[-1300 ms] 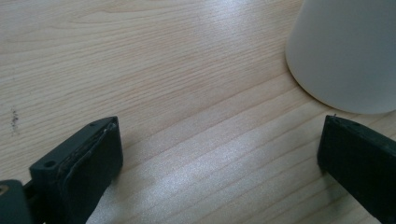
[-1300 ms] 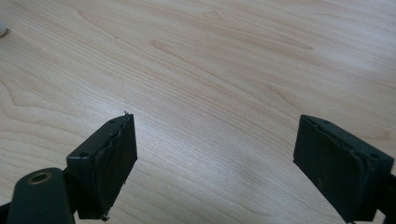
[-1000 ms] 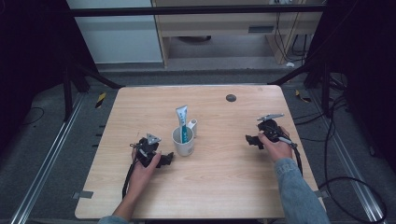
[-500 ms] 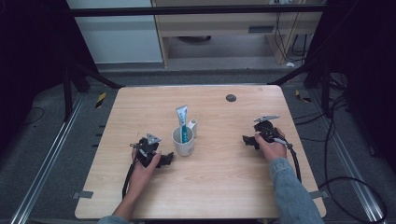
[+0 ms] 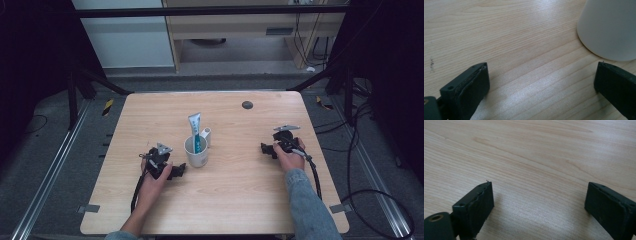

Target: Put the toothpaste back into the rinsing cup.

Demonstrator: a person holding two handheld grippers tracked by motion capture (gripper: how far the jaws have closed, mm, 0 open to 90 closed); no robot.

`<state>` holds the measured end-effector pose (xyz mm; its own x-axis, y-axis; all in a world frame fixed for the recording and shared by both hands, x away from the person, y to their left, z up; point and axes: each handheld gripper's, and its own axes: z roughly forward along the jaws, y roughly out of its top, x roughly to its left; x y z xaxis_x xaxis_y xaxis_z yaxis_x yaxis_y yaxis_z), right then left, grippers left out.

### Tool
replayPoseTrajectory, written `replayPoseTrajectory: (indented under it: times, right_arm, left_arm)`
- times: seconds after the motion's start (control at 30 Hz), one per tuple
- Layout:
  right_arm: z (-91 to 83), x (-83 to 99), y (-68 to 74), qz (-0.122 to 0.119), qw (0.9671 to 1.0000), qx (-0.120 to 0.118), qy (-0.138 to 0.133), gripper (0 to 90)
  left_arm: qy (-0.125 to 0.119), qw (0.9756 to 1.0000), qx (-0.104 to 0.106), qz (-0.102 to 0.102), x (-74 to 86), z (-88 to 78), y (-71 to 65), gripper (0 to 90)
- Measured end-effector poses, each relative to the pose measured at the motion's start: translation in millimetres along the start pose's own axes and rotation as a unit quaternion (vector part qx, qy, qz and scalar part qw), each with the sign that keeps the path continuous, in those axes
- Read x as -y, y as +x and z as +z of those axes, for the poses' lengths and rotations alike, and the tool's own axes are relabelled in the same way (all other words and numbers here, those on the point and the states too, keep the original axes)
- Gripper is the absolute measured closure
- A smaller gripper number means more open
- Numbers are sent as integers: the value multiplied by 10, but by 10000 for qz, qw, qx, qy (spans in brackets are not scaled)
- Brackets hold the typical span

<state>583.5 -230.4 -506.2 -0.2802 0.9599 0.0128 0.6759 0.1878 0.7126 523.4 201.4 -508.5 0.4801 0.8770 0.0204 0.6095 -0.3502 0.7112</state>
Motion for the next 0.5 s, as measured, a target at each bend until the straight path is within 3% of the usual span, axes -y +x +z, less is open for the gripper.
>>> replayPoseTrajectory:
  times: [0.07,0.5]
  right_arm:
    - [20,29,-5,62,9998,88,-162,68]
    - [11,41,45,52,9999,31,-120,54]
  left_arm:
    - [-1,10000,1,1,0,0,0,0]
    - [-1,10000,3,2,1,-1,-2,0]
